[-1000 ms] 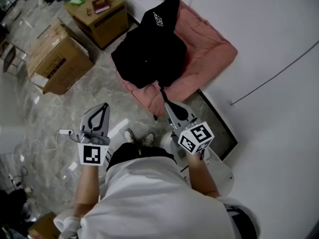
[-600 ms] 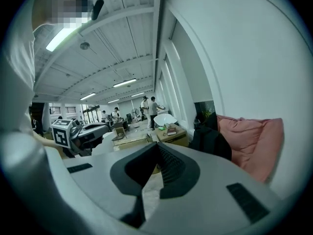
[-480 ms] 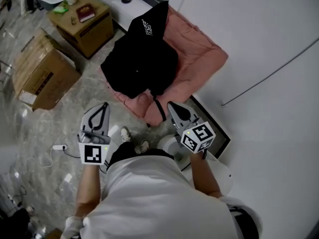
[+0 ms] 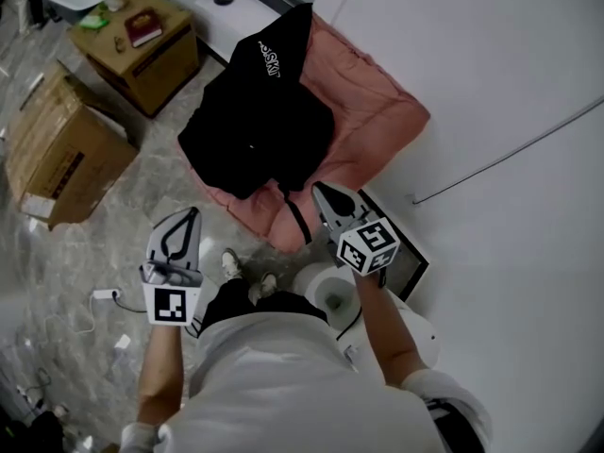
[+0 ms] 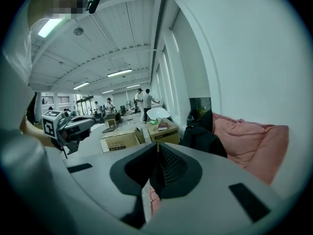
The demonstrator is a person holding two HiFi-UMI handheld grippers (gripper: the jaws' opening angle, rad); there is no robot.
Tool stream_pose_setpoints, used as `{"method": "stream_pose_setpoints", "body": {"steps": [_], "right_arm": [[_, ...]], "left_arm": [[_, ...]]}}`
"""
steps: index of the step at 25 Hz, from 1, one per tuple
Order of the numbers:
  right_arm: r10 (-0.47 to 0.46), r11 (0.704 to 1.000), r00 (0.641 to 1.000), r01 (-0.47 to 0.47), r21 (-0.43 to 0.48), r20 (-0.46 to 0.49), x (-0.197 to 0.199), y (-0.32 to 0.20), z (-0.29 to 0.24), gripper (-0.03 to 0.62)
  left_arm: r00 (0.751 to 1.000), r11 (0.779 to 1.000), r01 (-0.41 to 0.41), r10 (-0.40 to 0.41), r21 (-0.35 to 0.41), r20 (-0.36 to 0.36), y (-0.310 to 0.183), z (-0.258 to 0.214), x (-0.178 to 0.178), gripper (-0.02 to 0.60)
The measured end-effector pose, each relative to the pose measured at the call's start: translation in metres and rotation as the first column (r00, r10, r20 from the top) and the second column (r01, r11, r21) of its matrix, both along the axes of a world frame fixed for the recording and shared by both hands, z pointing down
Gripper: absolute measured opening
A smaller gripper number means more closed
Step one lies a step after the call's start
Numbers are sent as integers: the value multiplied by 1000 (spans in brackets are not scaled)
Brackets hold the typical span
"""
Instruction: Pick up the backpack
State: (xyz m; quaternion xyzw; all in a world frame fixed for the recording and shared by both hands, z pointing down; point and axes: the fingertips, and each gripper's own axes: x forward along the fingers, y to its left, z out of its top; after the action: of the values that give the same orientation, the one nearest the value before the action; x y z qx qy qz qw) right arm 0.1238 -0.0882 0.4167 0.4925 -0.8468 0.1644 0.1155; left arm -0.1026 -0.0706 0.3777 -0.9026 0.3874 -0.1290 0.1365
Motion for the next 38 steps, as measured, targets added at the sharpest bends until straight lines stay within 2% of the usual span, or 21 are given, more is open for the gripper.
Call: {"method": "stream_pose_setpoints", "body": {"steps": [6, 9, 11, 12, 20, 27, 29, 34, 38], "right_arm": [[153, 987, 988, -153, -53, -9, 53, -54, 61, 23], [203, 977, 979, -202, -67, 4, 70, -77, 87, 26], [218, 972, 976, -217, -88, 7, 74, -86, 103, 53], [221, 971, 975, -219, -100, 9, 74, -90, 111, 86], [226, 970, 971, -218, -104, 78, 85, -137, 145, 146], [149, 982, 988, -143, -119, 39, 80, -172, 167, 242], [149, 982, 988, -143, -123, 46, 81, -180, 174, 253], [177, 980, 973, -161, -114, 149, 84, -199, 173, 262], [153, 987, 955, -136, -85, 254, 75, -213, 161, 261]], "left_arm": [[999, 996, -19, 22, -88, 40, -13, 35, 1, 15], [998, 992, -34, 41, -121, 56, -23, 54, 7, 15], [997, 989, -47, 55, -138, 54, -26, 67, 9, 15], [997, 988, -50, 59, -149, 54, -27, 74, 10, 15], [997, 970, -41, 54, -241, 48, -38, 119, 15, 15], [999, 955, -24, 36, -295, 38, -44, 149, 7, 15], [999, 952, -11, 20, -305, 25, -50, 153, 5, 15], [999, 950, -20, 32, -310, 33, -62, 157, 4, 15], [997, 944, -29, 51, -327, 59, -63, 159, 5, 15]]}}
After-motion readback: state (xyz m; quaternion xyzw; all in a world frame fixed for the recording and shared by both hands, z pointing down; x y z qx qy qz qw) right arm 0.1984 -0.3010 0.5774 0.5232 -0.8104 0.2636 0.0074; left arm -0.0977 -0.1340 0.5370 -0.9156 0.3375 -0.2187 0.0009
